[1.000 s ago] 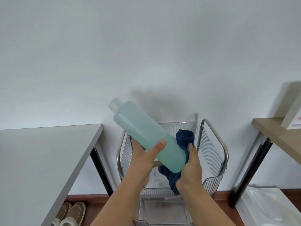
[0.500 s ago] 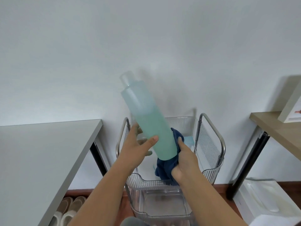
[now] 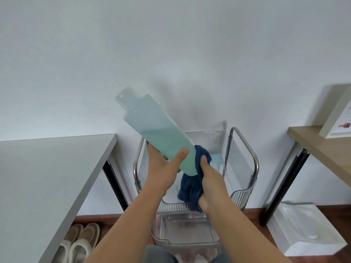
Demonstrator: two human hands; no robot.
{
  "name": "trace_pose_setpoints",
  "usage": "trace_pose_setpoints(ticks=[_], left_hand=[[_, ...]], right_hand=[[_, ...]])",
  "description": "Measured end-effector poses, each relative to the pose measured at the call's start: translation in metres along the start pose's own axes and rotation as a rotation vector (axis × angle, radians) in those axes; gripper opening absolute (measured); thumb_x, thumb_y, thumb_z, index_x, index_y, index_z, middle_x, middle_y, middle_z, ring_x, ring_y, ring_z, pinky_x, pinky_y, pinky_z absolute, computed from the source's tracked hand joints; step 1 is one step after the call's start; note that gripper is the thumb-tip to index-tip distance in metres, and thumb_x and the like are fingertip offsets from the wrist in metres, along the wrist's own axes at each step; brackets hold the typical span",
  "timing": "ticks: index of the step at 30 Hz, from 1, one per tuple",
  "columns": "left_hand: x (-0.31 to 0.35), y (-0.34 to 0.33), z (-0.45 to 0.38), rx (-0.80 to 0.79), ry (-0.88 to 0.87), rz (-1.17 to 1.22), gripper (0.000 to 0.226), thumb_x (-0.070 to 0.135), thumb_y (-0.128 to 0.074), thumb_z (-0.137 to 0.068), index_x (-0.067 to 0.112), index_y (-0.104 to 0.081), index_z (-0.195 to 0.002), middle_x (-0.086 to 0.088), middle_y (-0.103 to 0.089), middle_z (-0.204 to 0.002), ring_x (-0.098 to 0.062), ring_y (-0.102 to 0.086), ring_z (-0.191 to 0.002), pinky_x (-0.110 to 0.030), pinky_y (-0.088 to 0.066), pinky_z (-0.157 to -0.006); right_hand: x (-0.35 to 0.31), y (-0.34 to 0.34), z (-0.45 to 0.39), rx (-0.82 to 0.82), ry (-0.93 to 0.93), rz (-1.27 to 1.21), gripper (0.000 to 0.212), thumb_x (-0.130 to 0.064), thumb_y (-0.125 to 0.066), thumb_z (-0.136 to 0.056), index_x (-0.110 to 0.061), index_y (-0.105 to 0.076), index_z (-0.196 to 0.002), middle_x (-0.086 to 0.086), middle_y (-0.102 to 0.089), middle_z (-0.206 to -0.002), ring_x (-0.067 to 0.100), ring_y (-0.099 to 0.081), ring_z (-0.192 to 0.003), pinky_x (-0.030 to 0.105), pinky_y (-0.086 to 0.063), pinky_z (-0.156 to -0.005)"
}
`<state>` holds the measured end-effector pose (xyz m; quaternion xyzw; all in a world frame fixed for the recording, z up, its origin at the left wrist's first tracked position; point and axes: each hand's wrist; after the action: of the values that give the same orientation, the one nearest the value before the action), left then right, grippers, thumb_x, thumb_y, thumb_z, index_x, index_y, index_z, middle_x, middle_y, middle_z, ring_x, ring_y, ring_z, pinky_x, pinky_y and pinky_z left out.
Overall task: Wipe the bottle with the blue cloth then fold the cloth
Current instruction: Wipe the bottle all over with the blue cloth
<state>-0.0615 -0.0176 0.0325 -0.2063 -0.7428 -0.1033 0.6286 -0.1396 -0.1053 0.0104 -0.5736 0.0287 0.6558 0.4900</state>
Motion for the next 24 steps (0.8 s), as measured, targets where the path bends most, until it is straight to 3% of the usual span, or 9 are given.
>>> trace_pose_setpoints(ticks=[3, 6, 9, 11, 14, 16, 19, 21, 24], left_hand=[[0.002, -0.001, -0.001, 0.054, 0.07, 0.155, 0.069, 0.033, -0.085, -0.073, 0.025, -0.045, -0.128, 0.0, -0.065, -0.118, -0.011, -0.071, -0.095, -0.042, -0.061, -0.063], [0.001, 0.0, -0.002, 0.076, 0.148, 0.327, 0.071, 0.037, -0.079, -0.07, 0.02, -0.05, -0.132, -0.006, -0.065, -0.123, -0.025, -0.068, -0.107, -0.049, -0.06, -0.064], [0.003, 0.002, -0.003, 0.065, 0.16, 0.39, 0.069, 0.037, -0.079, -0.071, 0.019, -0.052, -0.132, -0.008, -0.066, -0.124, -0.031, -0.066, -0.11, -0.049, -0.059, -0.064], [0.007, 0.003, -0.004, 0.073, 0.146, 0.393, 0.072, 0.037, -0.079, -0.07, 0.017, -0.051, -0.133, -0.007, -0.066, -0.125, -0.03, -0.067, -0.109, -0.046, -0.059, -0.062], [0.011, 0.003, -0.005, 0.106, 0.112, 0.338, 0.073, 0.037, -0.08, -0.066, 0.019, -0.051, -0.131, -0.001, -0.07, -0.116, -0.022, -0.07, -0.101, -0.034, -0.058, -0.058], [0.011, 0.005, -0.006, 0.11, 0.094, 0.288, 0.073, 0.037, -0.081, -0.065, 0.02, -0.05, -0.13, 0.003, -0.071, -0.112, -0.018, -0.071, -0.098, -0.032, -0.058, -0.059], [0.011, 0.014, -0.009, 0.056, 0.04, 0.17, 0.068, 0.032, -0.08, -0.074, 0.015, -0.049, -0.133, -0.006, -0.069, -0.117, -0.022, -0.072, -0.097, -0.038, -0.059, -0.06], [0.01, 0.022, -0.01, 0.005, 0.032, 0.13, 0.068, 0.035, -0.081, -0.075, 0.015, -0.049, -0.132, -0.009, -0.068, -0.118, -0.027, -0.071, -0.098, -0.042, -0.06, -0.062], [0.012, 0.033, -0.012, -0.072, 0.077, 0.168, 0.074, 0.045, -0.079, -0.069, 0.019, -0.052, -0.133, -0.006, -0.069, -0.12, -0.027, -0.069, -0.103, -0.049, -0.059, -0.067]], right_hand=[[0.012, 0.003, 0.011, 0.078, 0.358, 0.33, 0.027, -0.037, -0.053, -0.096, -0.016, -0.068, -0.104, -0.001, -0.074, -0.08, 0.018, -0.069, -0.076, 0.025, -0.055, -0.061], [0.029, 0.006, 0.017, 0.057, 0.564, 0.497, 0.045, -0.037, -0.049, -0.097, -0.032, -0.046, -0.141, -0.002, -0.062, -0.13, 0.02, -0.057, -0.12, 0.038, -0.049, -0.099], [0.039, 0.005, 0.019, 0.009, 0.731, 0.412, 0.051, -0.038, -0.045, -0.095, -0.05, -0.026, -0.141, -0.005, -0.033, -0.156, 0.019, -0.033, -0.142, 0.046, -0.035, -0.112], [0.045, 0.004, 0.018, -0.022, 0.929, 0.503, 0.047, -0.035, -0.045, -0.098, -0.041, -0.028, -0.142, -0.006, -0.022, -0.159, 0.009, -0.02, -0.146, 0.042, -0.024, -0.117], [0.05, -0.003, 0.008, -0.005, 1.177, 0.897, 0.049, -0.026, -0.045, -0.099, -0.015, -0.035, -0.145, 0.004, -0.025, -0.157, 0.033, -0.019, -0.146, 0.056, -0.021, -0.116], [0.038, -0.011, 0.003, 0.083, 1.236, 1.077, 0.05, -0.026, -0.041, -0.097, -0.013, -0.038, -0.145, 0.005, -0.029, -0.155, 0.041, -0.028, -0.14, 0.061, -0.023, -0.112], [0.012, -0.019, -0.002, 0.118, 1.309, 1.211, 0.051, -0.031, -0.04, -0.096, -0.012, -0.045, -0.143, 0.005, -0.043, -0.15, 0.033, -0.039, -0.134, 0.054, -0.028, -0.111], [-0.007, -0.022, -0.005, 0.035, 1.315, 1.228, 0.053, -0.035, -0.044, -0.094, -0.011, -0.048, -0.141, 0.006, -0.051, -0.143, 0.02, -0.039, -0.127, 0.047, -0.038, -0.107], [-0.032, -0.025, -0.006, -0.227, 1.092, 1.282, 0.061, -0.053, -0.047, -0.09, -0.031, -0.038, -0.145, -0.009, -0.045, -0.143, 0.013, -0.038, -0.126, 0.039, -0.036, -0.109]])
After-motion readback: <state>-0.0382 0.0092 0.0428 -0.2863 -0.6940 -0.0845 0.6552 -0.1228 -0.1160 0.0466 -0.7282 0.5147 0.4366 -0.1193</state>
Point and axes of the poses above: each hand's wrist, its own z-axis away from the middle knuckle, its own y-axis out of the back of the hand, x = y × z
